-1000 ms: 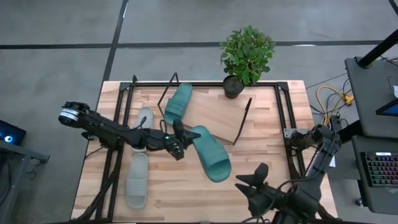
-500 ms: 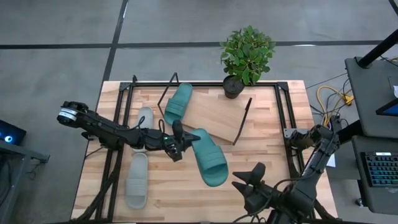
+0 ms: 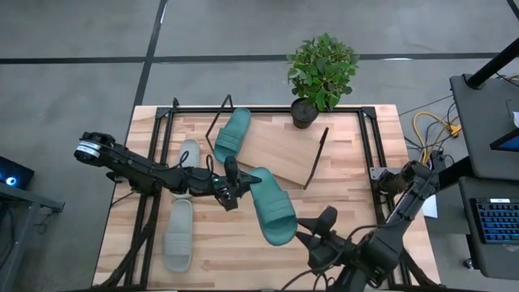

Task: Pick and place slides into the shelf
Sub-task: Put the green slipper on the shelf

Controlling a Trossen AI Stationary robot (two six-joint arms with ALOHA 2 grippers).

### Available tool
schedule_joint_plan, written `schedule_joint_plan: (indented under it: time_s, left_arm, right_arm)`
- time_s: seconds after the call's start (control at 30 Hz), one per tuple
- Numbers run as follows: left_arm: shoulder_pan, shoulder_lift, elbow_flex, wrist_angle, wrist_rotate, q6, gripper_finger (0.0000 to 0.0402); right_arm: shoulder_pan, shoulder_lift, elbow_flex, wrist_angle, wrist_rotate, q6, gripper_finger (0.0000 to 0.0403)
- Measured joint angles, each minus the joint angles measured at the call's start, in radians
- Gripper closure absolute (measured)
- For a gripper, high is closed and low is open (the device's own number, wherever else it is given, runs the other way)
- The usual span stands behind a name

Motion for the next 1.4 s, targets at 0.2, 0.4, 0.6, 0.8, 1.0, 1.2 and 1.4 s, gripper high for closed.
schedule_joint_plan:
  time_s: [0.2, 0.4, 0.6, 0.8, 1.0, 1.2, 1.4]
  left_arm:
    - [0.0, 0.0, 0.0, 0.001, 0.0, 0.0, 0.0353]
    - [0.0, 0.0, 0.0, 0.001, -0.001, -0.001, 0.0353]
    - [0.0, 0.0, 0.0, 0.003, 0.0, 0.0, 0.0353]
    - [0.0, 0.0, 0.0, 0.001, 0.002, 0.0, 0.0353]
    - [0.0, 0.0, 0.0, 0.012, -0.003, -0.025, 0.0352]
    - [-0.006, -0.021, -0.001, 0.022, -0.06, -0.172, 0.0235]
    - [-0.051, -0.037, -0.012, 0.01, -0.115, -0.21, 0.0136]
  right_arm:
    - [-0.029, 0.0, 0.0, 0.061, -0.064, -0.067, 0.0199]
    - [-0.052, 0.0, -0.001, 0.078, -0.07, -0.073, 0.02]
    - [-0.055, 0.0, -0.006, 0.077, -0.07, -0.077, 0.0241]
    - [-0.056, 0.007, -0.007, 0.077, -0.068, -0.084, 0.0353]
    - [-0.056, 0.018, -0.014, 0.076, -0.011, -0.1, 0.0365]
    - [-0.057, 0.019, -0.031, 0.064, 0.055, -0.095, 0.0365]
    - [-0.07, 0.019, -0.068, 0.056, 0.077, -0.081, 0.0365]
